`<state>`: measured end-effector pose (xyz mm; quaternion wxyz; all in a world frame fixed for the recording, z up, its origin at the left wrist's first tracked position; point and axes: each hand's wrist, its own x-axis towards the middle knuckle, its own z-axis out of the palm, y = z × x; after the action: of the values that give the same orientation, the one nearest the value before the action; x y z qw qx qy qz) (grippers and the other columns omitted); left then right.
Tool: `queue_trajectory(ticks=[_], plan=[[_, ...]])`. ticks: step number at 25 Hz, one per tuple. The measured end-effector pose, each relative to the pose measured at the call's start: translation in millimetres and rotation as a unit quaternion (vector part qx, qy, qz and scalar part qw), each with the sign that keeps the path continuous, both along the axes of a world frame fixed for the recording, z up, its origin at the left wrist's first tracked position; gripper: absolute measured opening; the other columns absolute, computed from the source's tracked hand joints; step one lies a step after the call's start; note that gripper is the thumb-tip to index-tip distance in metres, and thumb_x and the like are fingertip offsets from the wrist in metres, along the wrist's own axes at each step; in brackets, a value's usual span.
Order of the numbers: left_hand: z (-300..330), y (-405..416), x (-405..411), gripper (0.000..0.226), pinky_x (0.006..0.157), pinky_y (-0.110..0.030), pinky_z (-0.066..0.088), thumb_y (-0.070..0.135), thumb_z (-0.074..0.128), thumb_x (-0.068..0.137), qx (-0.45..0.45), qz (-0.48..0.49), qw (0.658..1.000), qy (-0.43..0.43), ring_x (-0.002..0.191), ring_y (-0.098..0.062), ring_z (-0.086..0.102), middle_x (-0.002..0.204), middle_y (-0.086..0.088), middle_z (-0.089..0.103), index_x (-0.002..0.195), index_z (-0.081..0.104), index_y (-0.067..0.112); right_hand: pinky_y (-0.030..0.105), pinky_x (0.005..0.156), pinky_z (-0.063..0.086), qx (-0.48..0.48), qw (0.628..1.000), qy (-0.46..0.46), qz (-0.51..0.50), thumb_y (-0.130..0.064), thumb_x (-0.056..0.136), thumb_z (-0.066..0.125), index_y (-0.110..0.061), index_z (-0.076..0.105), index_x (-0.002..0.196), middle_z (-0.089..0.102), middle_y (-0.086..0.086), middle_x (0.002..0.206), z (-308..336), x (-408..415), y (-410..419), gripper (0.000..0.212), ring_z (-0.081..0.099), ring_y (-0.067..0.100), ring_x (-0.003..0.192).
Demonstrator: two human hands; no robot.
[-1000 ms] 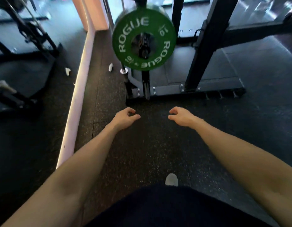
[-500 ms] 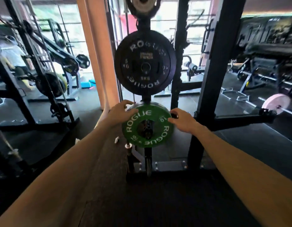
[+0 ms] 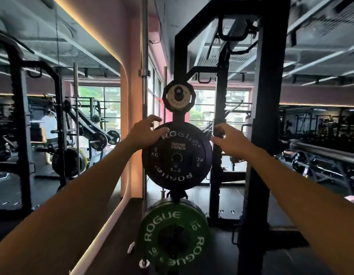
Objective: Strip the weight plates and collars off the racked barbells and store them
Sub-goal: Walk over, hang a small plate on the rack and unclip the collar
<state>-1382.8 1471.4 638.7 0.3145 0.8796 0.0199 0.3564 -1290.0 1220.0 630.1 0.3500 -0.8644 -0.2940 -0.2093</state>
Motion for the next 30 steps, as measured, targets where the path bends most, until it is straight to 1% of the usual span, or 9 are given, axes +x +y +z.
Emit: queue_trajectory(ticks=[3,7,9,16,20,23,25,28,30], plan=[[31,-3,17,0.046,0.095,-0.034,0.043,0.044,0.066,0.087,0.008,0.015,0.999,-0.029,0.115,-0.026,0.056,0.127,-0.009,0.059,0.127,0.055,0.024,0.031,0.094,0.042,-0.002,0.999,-0.033,-0.002,-0.030,0.091,0.061,-0.015,0.049,0.134,0.056,0.007,0.135,33,23,-4,0.047,0.056,0.023,0.115],[58,7,51,0.044,0.093,-0.035,0.044,0.041,0.060,0.092,0.015,0.038,0.999,-0.033,0.112,-0.029,0.057,0.128,-0.011,0.058,0.129,0.053,0.019,0.029,0.084,0.039,-0.025,0.997,-0.068,-0.009,-0.027,0.094,0.053,-0.013,0.048,0.133,0.055,0.009,0.133,67,54,3,0.041,0.053,0.018,0.100],[66,16,71,0.042,0.091,-0.035,0.043,0.039,0.056,0.095,0.017,0.047,0.998,-0.037,0.111,-0.030,0.057,0.127,-0.013,0.058,0.130,0.051,0.018,0.028,0.082,0.038,-0.035,0.996,-0.075,-0.016,-0.027,0.097,0.050,-0.013,0.045,0.136,0.054,0.010,0.134,73,71,10,0.042,0.055,0.021,0.101],[83,74,191,0.035,0.071,-0.027,0.039,0.030,0.052,0.098,0.037,0.053,0.995,-0.070,0.072,-0.017,0.055,0.097,-0.006,0.061,0.128,0.051,0.011,0.028,0.093,0.035,-0.028,0.995,-0.094,-0.024,-0.029,0.098,0.048,-0.012,0.042,0.139,0.049,0.010,0.140,88,182,71,0.045,0.048,0.026,0.126],[107,109,273,0.035,0.074,-0.027,0.037,0.031,0.052,0.098,0.050,0.052,0.994,-0.085,0.084,-0.017,0.055,0.111,-0.010,0.066,0.126,0.054,0.010,0.025,0.087,0.036,-0.008,0.995,-0.094,-0.023,-0.028,0.099,0.049,-0.008,0.046,0.136,0.053,0.012,0.136,114,251,121,0.042,0.052,0.025,0.120],[131,133,331,0.036,0.078,-0.028,0.037,0.033,0.049,0.099,0.078,0.064,0.991,-0.091,0.099,-0.025,0.059,0.116,-0.011,0.065,0.125,0.055,0.008,0.035,0.090,0.044,0.016,0.994,-0.107,-0.025,-0.026,0.097,0.052,-0.003,0.055,0.123,0.061,0.014,0.121,136,295,160,0.035,0.057,0.029,0.109],[142,141,363,0.035,0.077,-0.027,0.036,0.034,0.047,0.100,0.087,0.059,0.991,-0.085,0.101,-0.026,0.060,0.109,-0.008,0.064,0.119,0.056,0.007,0.037,0.086,0.046,0.024,0.994,-0.108,-0.023,-0.024,0.096,0.053,-0.001,0.058,0.114,0.064,0.015,0.110,147,321,178,0.030,0.059,0.032,0.102],[150,152,405,0.032,0.063,-0.026,0.038,0.033,0.048,0.099,0.100,0.044,0.988,-0.109,0.091,-0.031,0.064,0.091,-0.009,0.065,0.097,0.065,0.005,0.025,0.058,0.041,0.042,0.995,-0.086,-0.017,-0.022,0.095,0.055,-0.015,0.057,0.088,0.059,0.006,0.089,154,350,197,0.010,0.056,0.025,0.082],[149,157,423,0.038,0.066,-0.029,0.042,0.034,0.046,0.098,0.093,0.051,0.988,-0.112,0.090,-0.036,0.063,0.097,-0.019,0.063,0.096,0.065,0.001,0.021,0.050,0.034,0.083,0.994,-0.069,-0.010,-0.020,0.092,0.057,-0.019,0.054,0.073,0.056,0.005,0.079,155,366,208,0.019,0.052,0.022,0.070]])
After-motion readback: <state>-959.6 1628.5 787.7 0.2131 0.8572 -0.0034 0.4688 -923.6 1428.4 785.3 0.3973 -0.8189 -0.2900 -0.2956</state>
